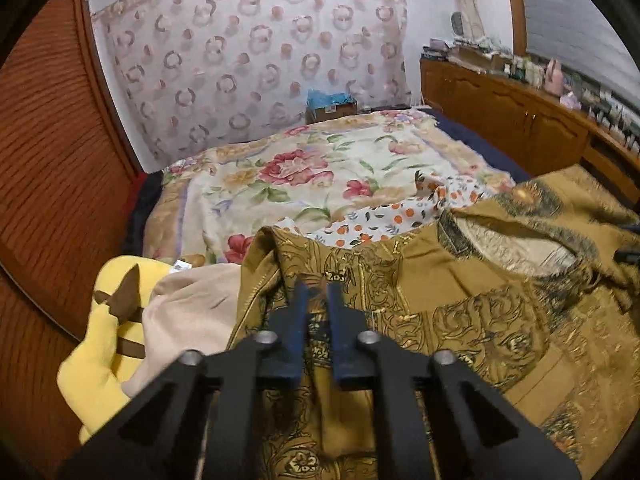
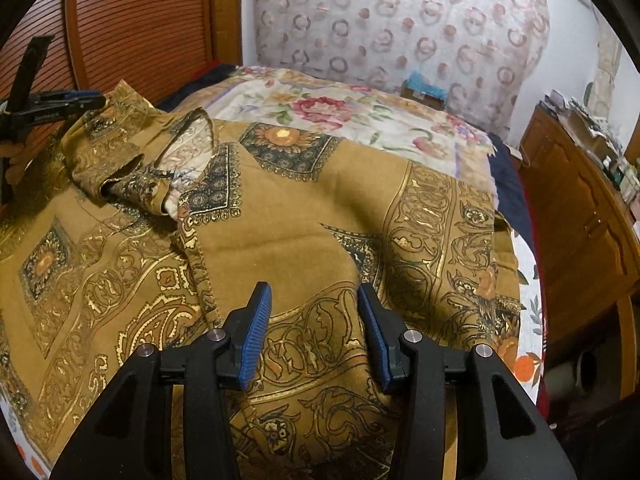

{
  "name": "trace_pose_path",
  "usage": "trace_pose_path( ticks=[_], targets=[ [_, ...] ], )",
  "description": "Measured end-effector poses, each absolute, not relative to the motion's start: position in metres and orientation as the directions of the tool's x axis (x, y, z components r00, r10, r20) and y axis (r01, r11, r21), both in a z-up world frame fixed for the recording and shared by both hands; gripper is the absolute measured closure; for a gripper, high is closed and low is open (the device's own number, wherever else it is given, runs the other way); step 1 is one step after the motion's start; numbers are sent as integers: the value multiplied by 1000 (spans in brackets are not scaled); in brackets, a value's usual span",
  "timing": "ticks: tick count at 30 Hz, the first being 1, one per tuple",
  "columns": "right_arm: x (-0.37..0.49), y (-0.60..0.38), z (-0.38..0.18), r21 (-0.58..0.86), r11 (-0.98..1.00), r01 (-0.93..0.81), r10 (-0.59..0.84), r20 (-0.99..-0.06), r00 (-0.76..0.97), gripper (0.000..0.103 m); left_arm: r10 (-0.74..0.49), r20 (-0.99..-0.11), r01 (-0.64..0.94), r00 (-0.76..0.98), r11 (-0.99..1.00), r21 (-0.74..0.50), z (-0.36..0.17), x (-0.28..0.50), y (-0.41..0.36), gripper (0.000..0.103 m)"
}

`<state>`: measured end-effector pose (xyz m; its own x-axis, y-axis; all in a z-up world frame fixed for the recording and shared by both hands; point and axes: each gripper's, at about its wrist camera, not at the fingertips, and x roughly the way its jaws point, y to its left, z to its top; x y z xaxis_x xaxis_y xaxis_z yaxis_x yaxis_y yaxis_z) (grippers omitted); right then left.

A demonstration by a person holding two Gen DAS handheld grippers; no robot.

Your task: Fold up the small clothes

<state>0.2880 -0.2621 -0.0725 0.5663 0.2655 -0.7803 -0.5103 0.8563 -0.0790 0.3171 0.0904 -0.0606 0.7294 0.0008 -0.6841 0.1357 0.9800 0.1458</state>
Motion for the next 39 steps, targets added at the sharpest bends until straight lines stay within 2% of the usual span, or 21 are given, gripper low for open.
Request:
trace_pose_path(
  ticks=[2, 8, 16, 27, 35, 39],
  targets=[
    [287, -263, -72, -77, 858, -508, 267, -778, 568, 58, -1, -687, 143, 727, 978, 150, -61, 316, 88, 103],
    [282, -272, -66, -71, 869, -489, 267, -767, 584, 58, -34, -648, 149, 761, 981, 123, -44, 292, 88, 103],
    [266, -299, -56, -60, 897, -438, 251, -746, 617, 58, -118, -588, 209, 800, 974, 89, -30, 204, 76, 103],
    [242, -334, -51, -12, 928, -372, 245, -733, 634, 58, -60, -622, 104, 781, 994, 35, -65, 150, 115, 103],
    [223, -344, -52, 12, 938, -346, 242, -737, 631, 58, -66, -597, 100, 799, 995, 24, -66, 129, 116, 103],
    [217, -345, -57, 24, 939, -343, 247, -741, 625, 58, -96, -591, 103, 801, 994, -23, -62, 124, 120, 103]
  ],
)
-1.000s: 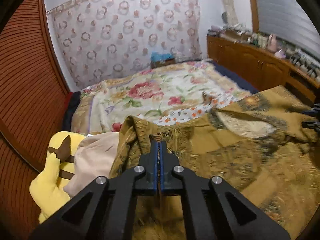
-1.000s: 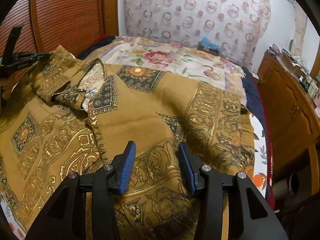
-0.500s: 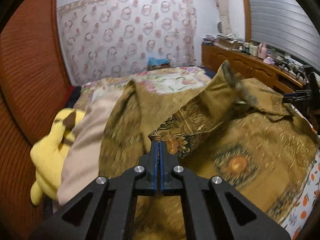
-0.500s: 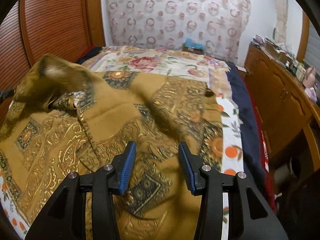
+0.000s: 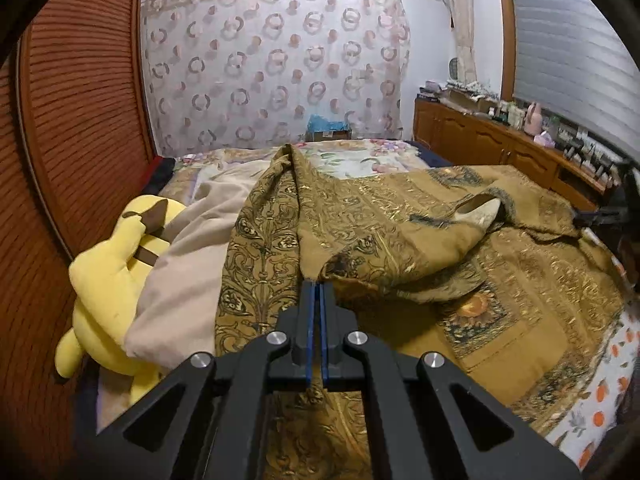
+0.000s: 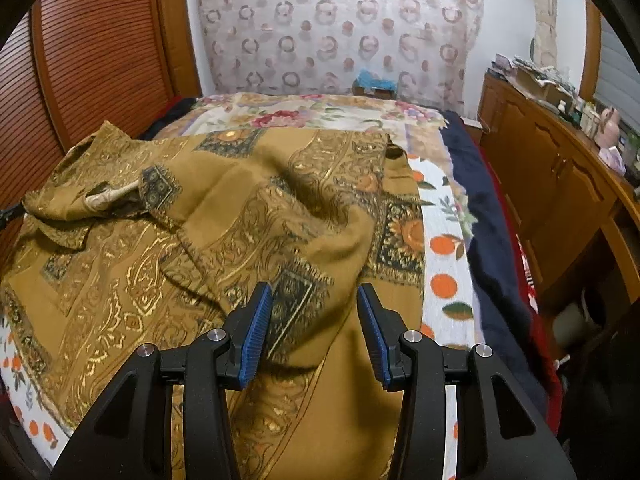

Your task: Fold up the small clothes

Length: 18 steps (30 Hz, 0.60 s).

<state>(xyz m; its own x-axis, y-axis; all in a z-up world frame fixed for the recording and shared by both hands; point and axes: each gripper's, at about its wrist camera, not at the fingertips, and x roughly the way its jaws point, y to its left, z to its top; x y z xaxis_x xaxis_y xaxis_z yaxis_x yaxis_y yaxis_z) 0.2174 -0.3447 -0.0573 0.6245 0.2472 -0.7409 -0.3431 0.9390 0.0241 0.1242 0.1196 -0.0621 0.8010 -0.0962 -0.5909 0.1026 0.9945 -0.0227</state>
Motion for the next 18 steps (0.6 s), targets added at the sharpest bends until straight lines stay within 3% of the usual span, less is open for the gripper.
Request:
trace_pose_path(
  ticks=[3, 5, 7, 15, 18],
  targets=[
    [216, -347, -64, 48, 943, -328, 252, -747, 615, 58, -105, -588, 100, 802, 994, -40, -58, 123, 121, 96],
    [217, -347, -67, 65, 944, -323, 260, -750, 609, 58, -119, -589, 109, 799, 993, -53, -56, 124, 120, 74],
    [218, -346, -68, 65, 945, -322, 259, -751, 607, 58, -122, -585, 108, 802, 992, -59, -54, 127, 120, 64],
    [222, -347, -75, 102, 945, -310, 277, -752, 598, 59, -59, -682, 13, 729, 997, -72, -80, 170, 121, 64],
    [224, -346, -74, 106, 942, -320, 287, -750, 596, 64, -50, -735, -9, 677, 997, -76, -98, 187, 123, 64]
  ],
)
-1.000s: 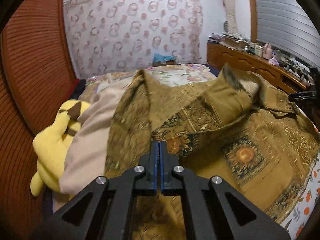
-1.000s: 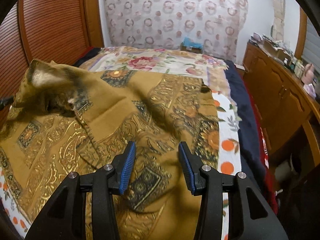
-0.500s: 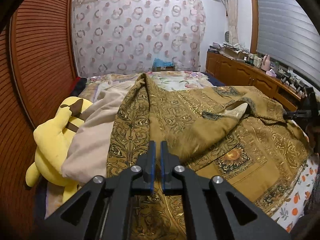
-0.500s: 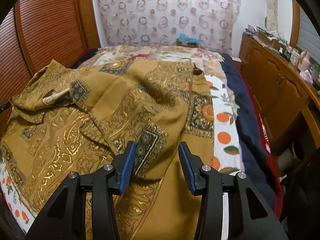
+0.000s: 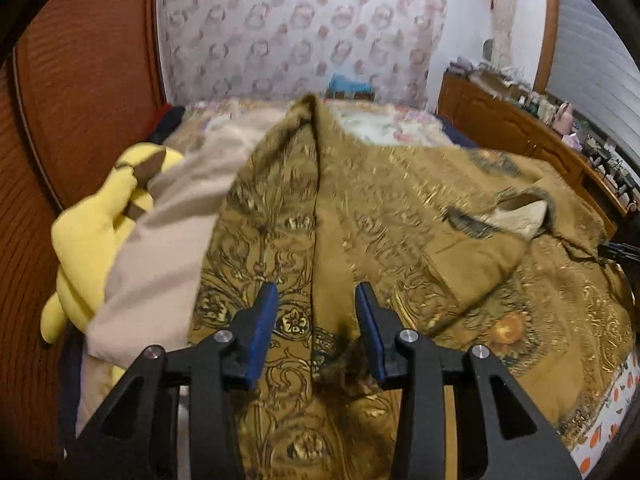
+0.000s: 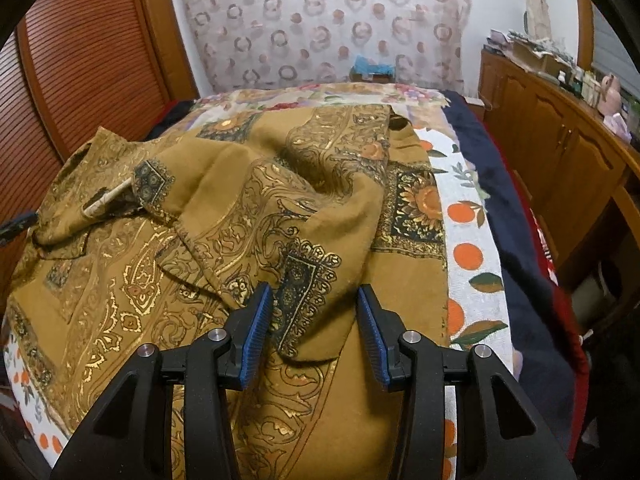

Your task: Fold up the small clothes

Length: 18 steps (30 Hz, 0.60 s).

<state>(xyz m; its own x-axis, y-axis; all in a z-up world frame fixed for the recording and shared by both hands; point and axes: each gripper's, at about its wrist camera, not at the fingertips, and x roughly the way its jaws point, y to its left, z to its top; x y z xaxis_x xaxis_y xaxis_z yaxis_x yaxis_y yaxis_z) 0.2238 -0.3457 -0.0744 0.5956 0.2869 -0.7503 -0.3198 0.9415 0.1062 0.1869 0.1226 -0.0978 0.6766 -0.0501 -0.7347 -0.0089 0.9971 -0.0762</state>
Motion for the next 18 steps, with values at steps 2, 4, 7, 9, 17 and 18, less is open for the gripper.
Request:
trace_pose_path(
  ticks=[2, 4, 7, 9, 17, 18],
  targets=[
    [224, -345, -75, 103, 941, -321, 285, -753, 593, 66, -51, -748, -13, 661, 997, -79, -105, 189, 124, 64],
    [223, -346, -75, 105, 942, -320, 285, -753, 593, 68, -51, -753, -12, 655, 997, -78, -108, 191, 125, 64],
    [223, -347, -75, 110, 942, -317, 287, -753, 592, 71, -41, -759, 1, 650, 999, -53, -110, 189, 121, 64],
    [223, -347, -75, 106, 942, -317, 284, -754, 592, 72, -25, -764, 11, 645, 1000, -24, -110, 189, 116, 64],
    [212, -341, -69, 55, 935, -350, 278, -725, 629, 98, -23, -770, 69, 638, 997, 26, -110, 180, 107, 83],
    [210, -341, -66, 57, 933, -354, 285, -718, 635, 99, -34, -773, 81, 634, 996, 23, -110, 179, 107, 91]
  ],
)
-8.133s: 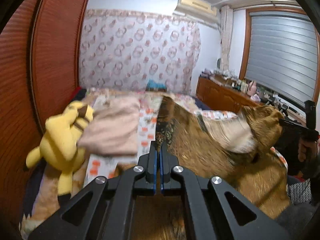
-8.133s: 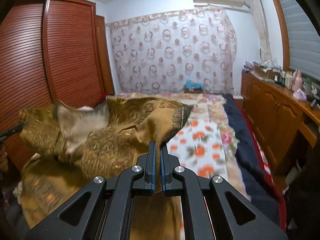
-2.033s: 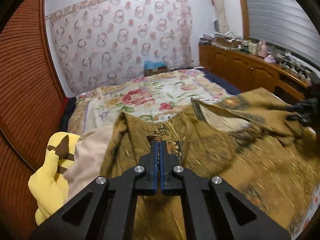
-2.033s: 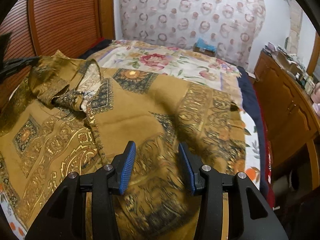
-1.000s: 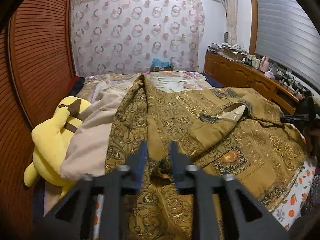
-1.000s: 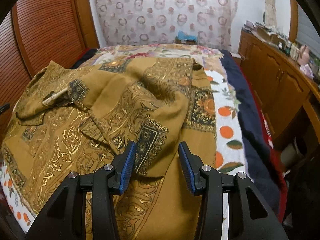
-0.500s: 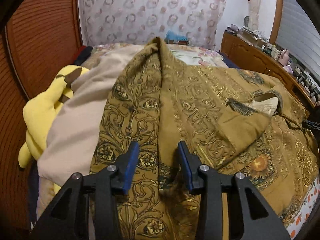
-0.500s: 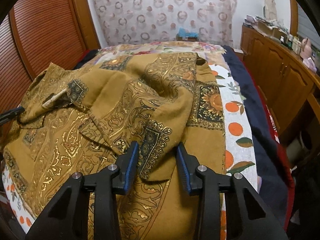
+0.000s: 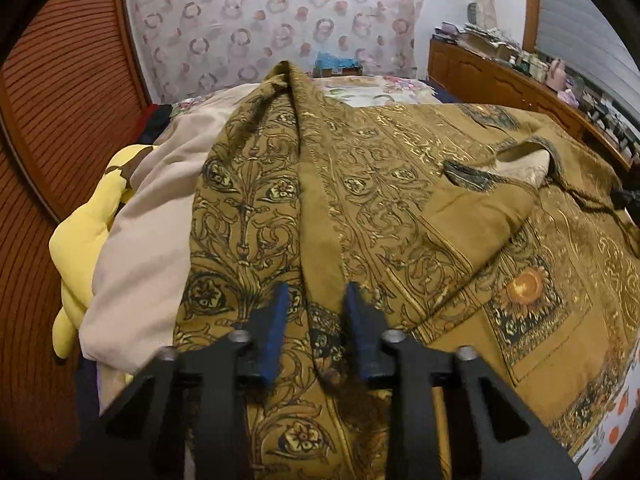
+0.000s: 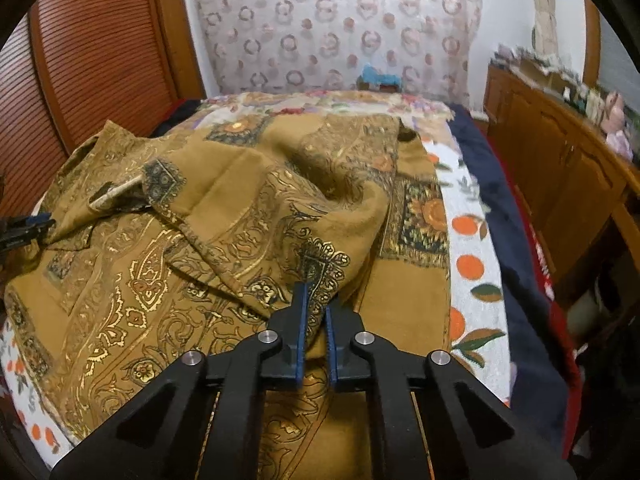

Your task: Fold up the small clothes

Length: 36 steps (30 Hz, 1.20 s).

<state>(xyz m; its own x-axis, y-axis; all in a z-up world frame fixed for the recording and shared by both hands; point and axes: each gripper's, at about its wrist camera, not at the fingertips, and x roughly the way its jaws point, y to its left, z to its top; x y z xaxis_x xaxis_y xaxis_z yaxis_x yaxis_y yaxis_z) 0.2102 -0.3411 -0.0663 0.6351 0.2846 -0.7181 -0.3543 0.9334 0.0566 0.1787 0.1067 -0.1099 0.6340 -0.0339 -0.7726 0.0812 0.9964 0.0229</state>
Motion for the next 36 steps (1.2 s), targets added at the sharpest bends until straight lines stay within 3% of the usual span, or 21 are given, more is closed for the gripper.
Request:
trace_pose_path(
  ticks=[2, 15, 25, 28, 32, 34, 36],
  targets=[
    [209, -341, -60, 62, 933, -354, 293, -701, 650, 100, -44, -774, 100, 632, 995, 25, -109, 177, 105, 103],
    [174, -370, -12, 78, 927, -367, 337, -600, 725, 101, -128, -610, 99, 782, 992, -82, -56, 120, 117, 103],
    [155, -396, -32, 120, 935, -333, 326, -656, 680, 101, -121, -667, 53, 735, 991, -121, -81, 118, 130, 103],
    [160, -396, -43, 111, 943, -315, 302, -684, 664, 99, -122, -665, 68, 737, 992, -106, -80, 116, 125, 98],
    [159, -393, -47, 89, 945, -314, 286, -689, 666, 99, -124, -662, 85, 739, 992, -91, -77, 107, 118, 79],
    [156, -394, -47, 77, 949, -304, 271, -691, 670, 94, -124, -645, 93, 754, 992, -82, -73, 99, 114, 76],
    [151, -395, -44, 69, 952, -298, 262, -687, 678, 90, -125, -624, 105, 771, 992, -70, -66, 92, 108, 67]
  ],
)
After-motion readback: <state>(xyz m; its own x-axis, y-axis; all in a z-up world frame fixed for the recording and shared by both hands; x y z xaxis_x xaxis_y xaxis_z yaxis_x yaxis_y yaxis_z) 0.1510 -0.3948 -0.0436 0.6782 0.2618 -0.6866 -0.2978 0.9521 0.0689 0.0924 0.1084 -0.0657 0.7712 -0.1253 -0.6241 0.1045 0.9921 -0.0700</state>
